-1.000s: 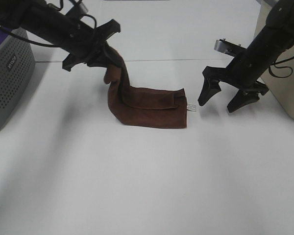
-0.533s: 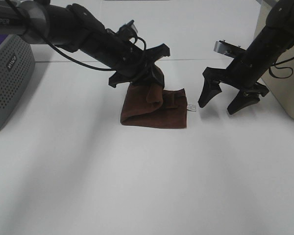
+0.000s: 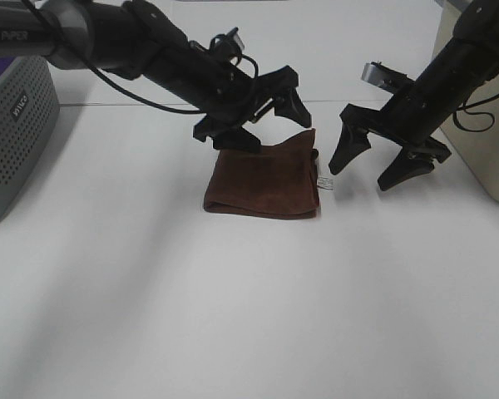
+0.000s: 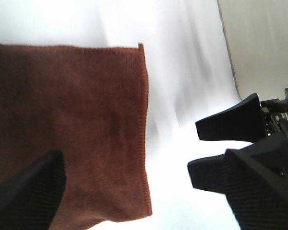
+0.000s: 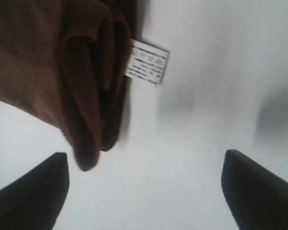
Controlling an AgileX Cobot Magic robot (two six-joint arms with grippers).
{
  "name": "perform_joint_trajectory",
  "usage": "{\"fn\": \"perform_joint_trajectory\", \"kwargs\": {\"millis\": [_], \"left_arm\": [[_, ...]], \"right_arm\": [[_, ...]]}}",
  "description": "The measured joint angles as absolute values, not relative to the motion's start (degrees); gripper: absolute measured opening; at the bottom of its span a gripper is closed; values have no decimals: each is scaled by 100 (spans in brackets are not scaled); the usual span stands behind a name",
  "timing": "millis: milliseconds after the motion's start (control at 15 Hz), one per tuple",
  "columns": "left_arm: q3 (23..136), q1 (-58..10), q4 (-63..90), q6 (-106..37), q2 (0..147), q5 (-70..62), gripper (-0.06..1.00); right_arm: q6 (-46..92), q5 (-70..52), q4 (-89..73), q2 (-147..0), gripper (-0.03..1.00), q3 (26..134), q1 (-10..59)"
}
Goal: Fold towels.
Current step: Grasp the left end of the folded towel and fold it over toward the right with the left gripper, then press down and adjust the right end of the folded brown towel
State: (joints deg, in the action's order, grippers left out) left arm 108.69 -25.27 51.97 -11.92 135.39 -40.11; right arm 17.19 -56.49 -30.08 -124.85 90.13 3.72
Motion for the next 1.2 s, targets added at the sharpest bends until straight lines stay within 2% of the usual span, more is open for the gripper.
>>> {"fn": "perform_joint_trajectory", "kwargs": {"millis": [333,600,867,1200], "left_arm": [[11138,-1564,3890,-1169,13109,-4670,81],[11138,-1140,3633,-1008,13109,-4939,81],[11138,-1146,3592,-968,13109,-5099,81],[11138,-1146,3587,-951,13109,-5208,81]], "right_arm": [[3174,-5718,-5369,-12278,81,9013,550],[3799,-5076,-6400,-12720,81,9093,985],[3822,-4830,-6457,-13562,81,9694,928],[3134,-4681,-5678,-13654,80,9746,521]]}}
